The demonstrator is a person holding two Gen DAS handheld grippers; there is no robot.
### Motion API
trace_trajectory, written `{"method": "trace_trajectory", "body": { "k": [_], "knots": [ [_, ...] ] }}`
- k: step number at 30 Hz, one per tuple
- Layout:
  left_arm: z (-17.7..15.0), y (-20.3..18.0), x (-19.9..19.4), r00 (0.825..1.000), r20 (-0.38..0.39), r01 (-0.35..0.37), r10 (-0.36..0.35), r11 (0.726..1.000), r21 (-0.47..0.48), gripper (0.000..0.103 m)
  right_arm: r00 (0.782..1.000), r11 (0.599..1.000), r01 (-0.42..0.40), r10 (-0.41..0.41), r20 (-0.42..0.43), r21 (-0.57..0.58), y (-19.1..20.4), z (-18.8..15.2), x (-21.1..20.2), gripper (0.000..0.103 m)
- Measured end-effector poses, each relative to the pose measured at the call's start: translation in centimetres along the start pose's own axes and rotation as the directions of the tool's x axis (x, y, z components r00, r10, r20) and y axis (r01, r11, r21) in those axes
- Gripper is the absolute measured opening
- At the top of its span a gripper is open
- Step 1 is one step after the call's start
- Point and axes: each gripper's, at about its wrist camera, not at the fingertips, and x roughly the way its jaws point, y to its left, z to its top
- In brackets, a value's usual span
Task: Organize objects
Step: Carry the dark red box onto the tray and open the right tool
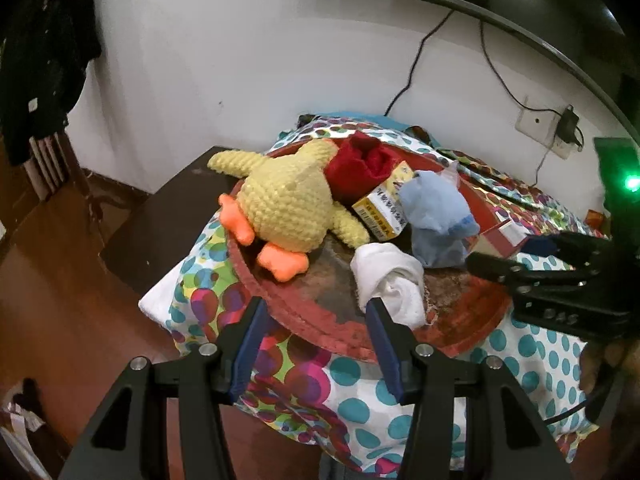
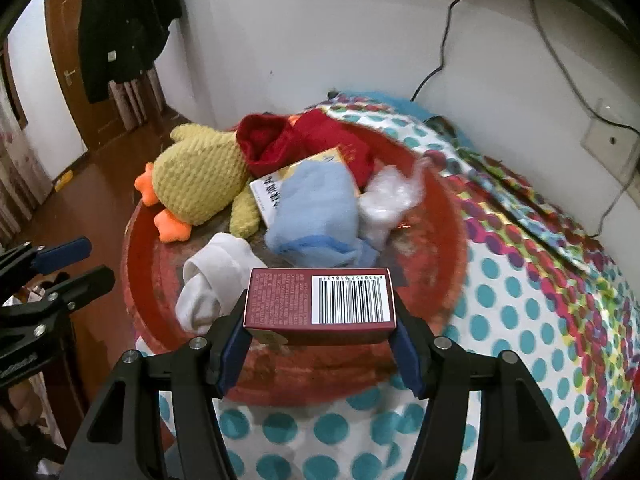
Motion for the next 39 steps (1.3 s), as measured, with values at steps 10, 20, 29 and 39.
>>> {"method": "trace_trajectory", "body": {
  "k": [10,20,29,39],
  "knots": [
    [-0.2,0.5,0.6,1.0,-0.02,0.002,-0.003,1.0,-0.023,0.053,0.999,0.999,0.043,-0.043,-0.023,0.026,0.9,2.5,3.8,0.06],
    [-0.2,0.6,0.7,1.0,-0.022,-0.01,0.01,1.0,-0.024,0.053,0.996,0.996,0.088,-0.087,-0.019,0.031,1.1,4.4,5.3,0.061],
    [-0.3,0.4,0.9,0.999,-0.04,0.012,-0.013,0.999,-0.032,0.053,0.998,0.997,0.06,-0.058,-0.028,0.055,1.4,2.9,3.9,0.071],
    [0.1,-0.1,0.0,1.0,-0.018,0.01,-0.011,1.0,-0.023,0.053,0.989,0.987,0.14,-0.143,0.029,0.084,0.2,0.5,-1.7,0.094]
  ]
}}
